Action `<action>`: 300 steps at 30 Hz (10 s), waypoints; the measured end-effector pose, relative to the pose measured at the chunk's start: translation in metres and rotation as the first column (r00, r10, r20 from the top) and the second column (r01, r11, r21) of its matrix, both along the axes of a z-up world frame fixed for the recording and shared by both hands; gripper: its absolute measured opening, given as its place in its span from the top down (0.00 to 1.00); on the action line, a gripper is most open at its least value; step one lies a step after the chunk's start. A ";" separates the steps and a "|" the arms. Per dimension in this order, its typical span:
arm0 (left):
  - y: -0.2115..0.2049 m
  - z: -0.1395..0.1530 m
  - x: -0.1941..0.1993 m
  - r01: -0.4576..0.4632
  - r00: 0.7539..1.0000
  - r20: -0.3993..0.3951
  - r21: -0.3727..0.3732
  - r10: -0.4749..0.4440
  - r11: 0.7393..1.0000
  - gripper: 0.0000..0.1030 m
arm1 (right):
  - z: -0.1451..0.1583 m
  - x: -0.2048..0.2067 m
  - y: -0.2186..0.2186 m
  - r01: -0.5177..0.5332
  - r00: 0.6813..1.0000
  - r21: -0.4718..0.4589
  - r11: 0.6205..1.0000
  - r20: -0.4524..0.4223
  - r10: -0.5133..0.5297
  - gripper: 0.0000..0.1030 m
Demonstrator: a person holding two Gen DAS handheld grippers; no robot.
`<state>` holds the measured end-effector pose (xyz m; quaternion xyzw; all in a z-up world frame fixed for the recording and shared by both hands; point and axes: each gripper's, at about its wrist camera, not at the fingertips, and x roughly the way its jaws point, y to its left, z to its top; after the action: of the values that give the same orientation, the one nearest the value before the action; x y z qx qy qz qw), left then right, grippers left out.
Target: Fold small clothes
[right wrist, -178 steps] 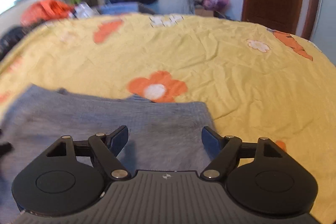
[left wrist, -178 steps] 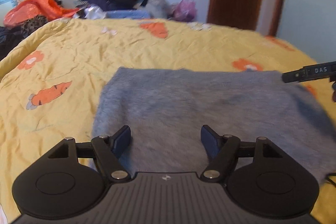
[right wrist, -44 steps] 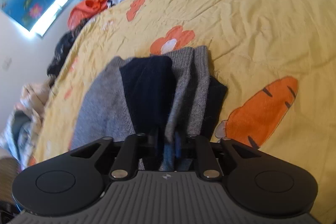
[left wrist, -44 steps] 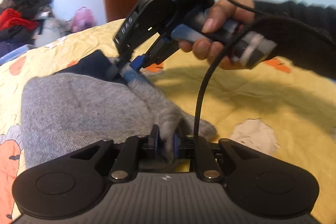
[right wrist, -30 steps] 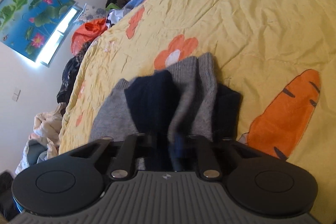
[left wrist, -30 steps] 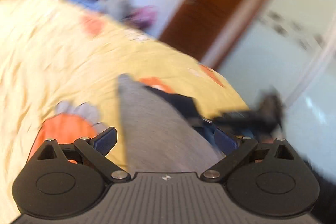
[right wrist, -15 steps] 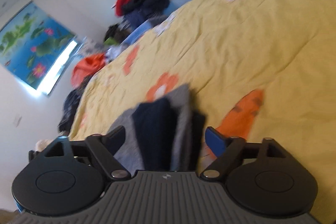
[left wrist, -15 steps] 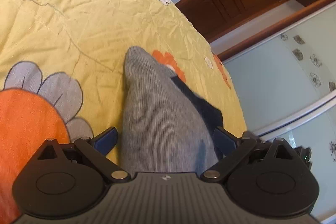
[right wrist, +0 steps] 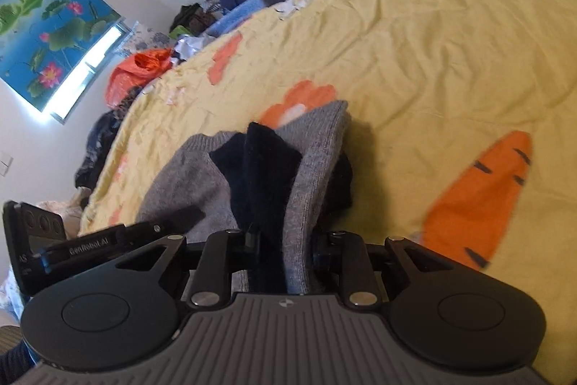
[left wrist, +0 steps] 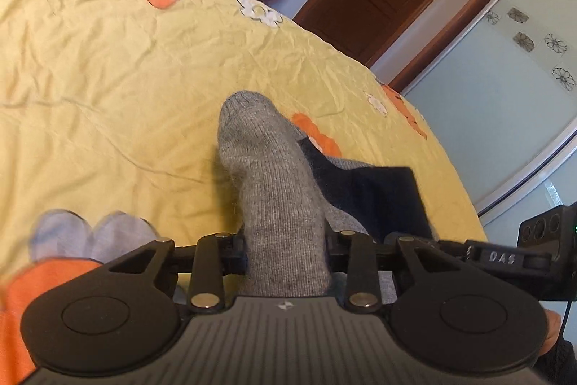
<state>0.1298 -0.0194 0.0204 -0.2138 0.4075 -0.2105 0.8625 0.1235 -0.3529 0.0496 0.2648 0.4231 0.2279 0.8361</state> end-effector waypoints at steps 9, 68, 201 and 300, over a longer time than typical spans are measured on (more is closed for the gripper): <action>0.060 0.011 0.053 -0.086 0.996 -0.003 0.219 0.089 0.972 0.65 | -0.022 0.063 0.074 -0.013 0.999 0.116 0.993 -0.048 0.019 0.67; 0.015 -0.008 -0.148 0.074 0.969 0.194 0.370 -0.155 0.926 0.12 | 0.003 -0.048 0.066 -0.136 0.984 0.161 0.978 -0.092 0.152 0.35; 0.043 -0.019 -0.229 -0.150 0.973 0.225 0.432 0.055 0.890 0.05 | -0.009 -0.245 0.155 0.220 0.973 -0.628 0.747 0.197 -0.121 0.00; 0.034 -0.025 -0.227 -0.166 0.971 0.232 0.495 0.055 0.853 0.00 | -0.021 -0.252 0.159 0.357 0.932 -0.610 0.707 0.279 -0.230 0.00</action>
<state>-0.0968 0.0148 -0.0047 0.0227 0.3424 -0.0662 0.9369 -0.1283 -0.1938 0.0289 -0.0006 0.3496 -0.0468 0.9357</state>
